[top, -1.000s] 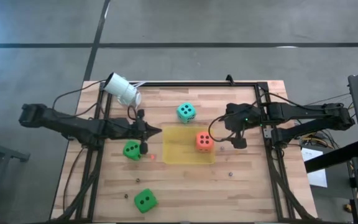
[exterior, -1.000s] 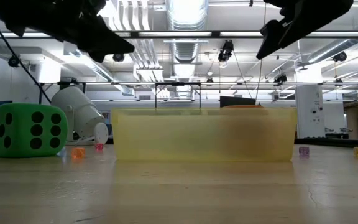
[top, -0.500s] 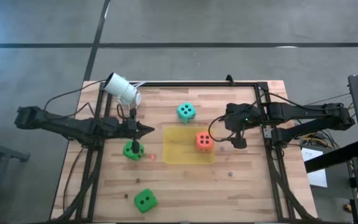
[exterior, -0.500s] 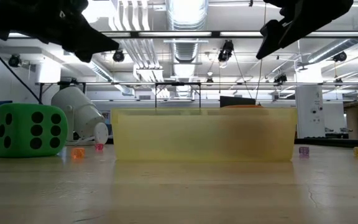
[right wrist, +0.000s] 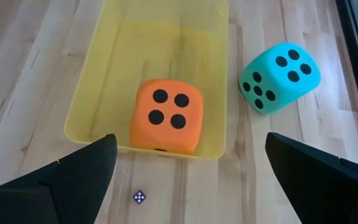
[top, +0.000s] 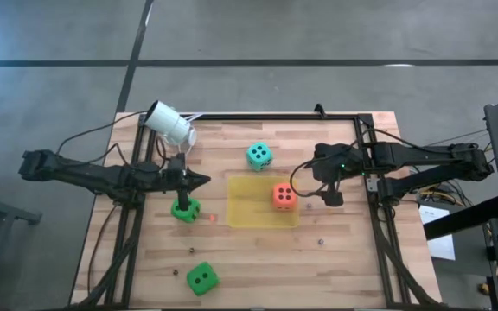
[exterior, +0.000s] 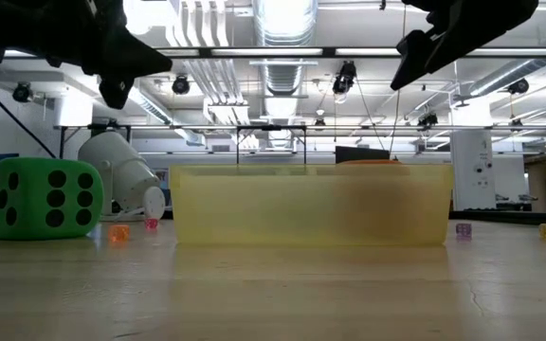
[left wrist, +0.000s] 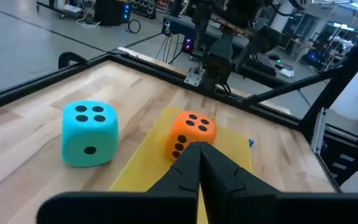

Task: Pick & Place Dice
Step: Put the top big green dice into the yellow bin

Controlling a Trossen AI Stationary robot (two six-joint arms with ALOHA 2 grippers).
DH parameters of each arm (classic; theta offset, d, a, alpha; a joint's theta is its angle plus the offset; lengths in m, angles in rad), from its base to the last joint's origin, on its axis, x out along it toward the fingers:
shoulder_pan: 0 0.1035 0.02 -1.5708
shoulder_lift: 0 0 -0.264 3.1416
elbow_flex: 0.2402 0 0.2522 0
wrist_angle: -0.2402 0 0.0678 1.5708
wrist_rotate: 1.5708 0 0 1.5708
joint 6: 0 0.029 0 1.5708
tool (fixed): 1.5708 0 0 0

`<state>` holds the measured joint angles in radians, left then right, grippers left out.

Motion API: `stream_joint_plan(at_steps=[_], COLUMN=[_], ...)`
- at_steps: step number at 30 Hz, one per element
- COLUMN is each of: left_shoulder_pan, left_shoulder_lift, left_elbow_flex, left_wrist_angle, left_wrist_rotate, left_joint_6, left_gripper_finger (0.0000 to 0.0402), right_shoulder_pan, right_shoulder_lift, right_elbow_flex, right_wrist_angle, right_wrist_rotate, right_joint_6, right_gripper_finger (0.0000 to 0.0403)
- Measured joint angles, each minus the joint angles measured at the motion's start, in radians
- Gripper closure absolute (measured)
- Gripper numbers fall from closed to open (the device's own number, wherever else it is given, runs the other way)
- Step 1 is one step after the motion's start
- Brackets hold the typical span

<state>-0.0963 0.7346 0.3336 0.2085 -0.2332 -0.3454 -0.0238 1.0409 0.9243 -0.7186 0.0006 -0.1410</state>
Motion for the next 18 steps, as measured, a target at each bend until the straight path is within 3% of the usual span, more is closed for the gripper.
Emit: stream_joint_plan(at_steps=[8,18], left_shoulder_pan=[-0.014,-0.134], left_shoulder_lift=[0.001,0.089], left_elbow_flex=[0.038,0.397], left_wrist_angle=[-0.074,-0.707], left_wrist_rotate=[0.005,-0.182], left_joint_6=[0.049,0.002], left_gripper_finger=[0.0396,0.04], right_shoulder_pan=[0.0,0.0], right_shoulder_lift=[0.001,0.001], right_elbow_flex=[-0.002,-0.002], right_wrist_angle=[0.0,-0.003], right_wrist_rotate=[0.0,-0.001], right_joint_6=[0.0,0.003], right_gripper_finger=[0.0003,0.0003])
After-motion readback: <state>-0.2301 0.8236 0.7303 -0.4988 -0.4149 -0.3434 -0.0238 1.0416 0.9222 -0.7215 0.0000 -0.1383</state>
